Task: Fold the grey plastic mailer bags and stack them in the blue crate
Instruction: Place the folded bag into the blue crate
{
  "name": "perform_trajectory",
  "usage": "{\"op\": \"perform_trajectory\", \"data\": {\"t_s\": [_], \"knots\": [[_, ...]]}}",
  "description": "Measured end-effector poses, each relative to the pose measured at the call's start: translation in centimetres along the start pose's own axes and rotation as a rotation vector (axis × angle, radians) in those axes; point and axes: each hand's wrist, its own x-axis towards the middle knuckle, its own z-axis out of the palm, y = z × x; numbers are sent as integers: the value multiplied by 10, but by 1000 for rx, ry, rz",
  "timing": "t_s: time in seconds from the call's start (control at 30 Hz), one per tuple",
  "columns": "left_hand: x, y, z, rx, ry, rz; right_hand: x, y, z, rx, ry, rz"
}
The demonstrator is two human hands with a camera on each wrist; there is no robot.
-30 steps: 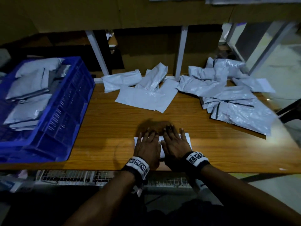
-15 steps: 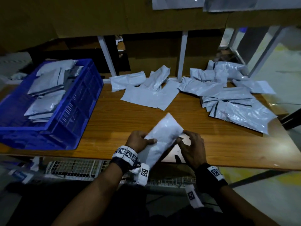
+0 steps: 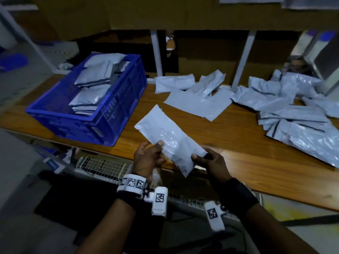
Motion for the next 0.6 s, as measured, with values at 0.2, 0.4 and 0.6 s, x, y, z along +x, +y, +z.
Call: {"op": "perform_trajectory", "data": {"t_s": [0.2,0.4,0.6], "knots": [[18,99,-91,-39,56,221,-4,-36,90,46,-84,-67],[30,165,-187,-109,96,337,-2,-46,218,146,-119,-53],[64,230,-253,-69,113,315,19,-63,314,45,-59,-125]]}}
